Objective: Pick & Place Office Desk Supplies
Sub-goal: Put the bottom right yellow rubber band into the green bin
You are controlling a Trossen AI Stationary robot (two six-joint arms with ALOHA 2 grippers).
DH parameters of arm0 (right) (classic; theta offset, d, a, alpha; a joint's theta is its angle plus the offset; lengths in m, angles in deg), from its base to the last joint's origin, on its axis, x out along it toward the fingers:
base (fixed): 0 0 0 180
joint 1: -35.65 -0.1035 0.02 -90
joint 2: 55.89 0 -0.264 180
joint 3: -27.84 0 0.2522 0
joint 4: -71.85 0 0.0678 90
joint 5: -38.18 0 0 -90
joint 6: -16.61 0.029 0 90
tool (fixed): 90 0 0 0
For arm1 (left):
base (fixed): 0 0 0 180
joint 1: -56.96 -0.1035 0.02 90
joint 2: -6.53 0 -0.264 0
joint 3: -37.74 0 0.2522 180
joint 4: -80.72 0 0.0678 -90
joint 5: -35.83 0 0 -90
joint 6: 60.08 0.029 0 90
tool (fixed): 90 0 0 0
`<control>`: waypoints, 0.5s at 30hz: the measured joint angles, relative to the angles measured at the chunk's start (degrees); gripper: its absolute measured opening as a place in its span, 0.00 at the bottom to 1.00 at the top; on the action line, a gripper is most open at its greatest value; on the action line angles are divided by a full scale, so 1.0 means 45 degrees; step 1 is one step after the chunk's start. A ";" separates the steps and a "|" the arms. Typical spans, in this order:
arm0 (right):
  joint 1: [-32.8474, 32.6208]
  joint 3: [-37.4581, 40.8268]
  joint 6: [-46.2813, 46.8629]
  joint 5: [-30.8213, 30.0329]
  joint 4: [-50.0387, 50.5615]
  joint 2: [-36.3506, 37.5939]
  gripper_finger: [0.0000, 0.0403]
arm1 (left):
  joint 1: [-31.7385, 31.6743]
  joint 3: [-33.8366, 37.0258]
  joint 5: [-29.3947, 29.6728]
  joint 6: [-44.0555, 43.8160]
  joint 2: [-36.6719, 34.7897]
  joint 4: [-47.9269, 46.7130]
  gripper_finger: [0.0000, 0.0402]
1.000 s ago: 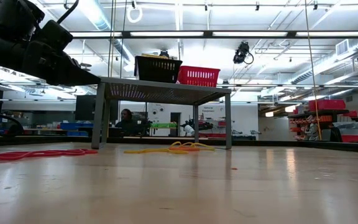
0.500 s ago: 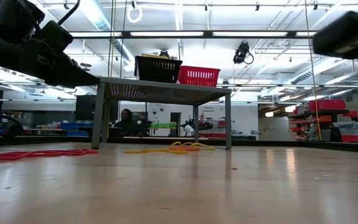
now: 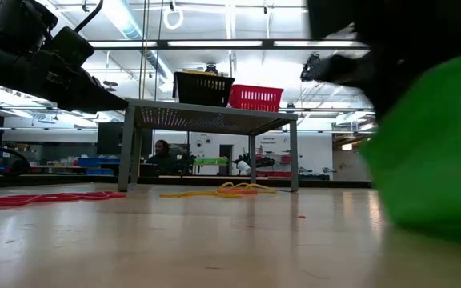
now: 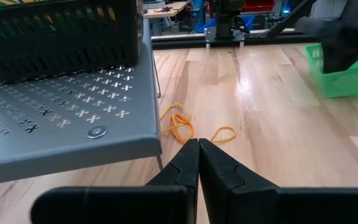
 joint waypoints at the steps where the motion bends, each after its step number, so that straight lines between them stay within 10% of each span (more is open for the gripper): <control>1: 0.0215 0.0000 -0.0253 -0.0250 -0.0020 -0.0116 0.00 | 0.0000 0.0000 0.0000 0.0000 0.0000 -0.0019 0.03; 15: 0.2247 -0.0034 -0.1080 -0.3375 -0.0446 -0.0710 0.00 | -0.0005 0.0000 0.0097 -0.0013 0.0000 -0.0155 0.03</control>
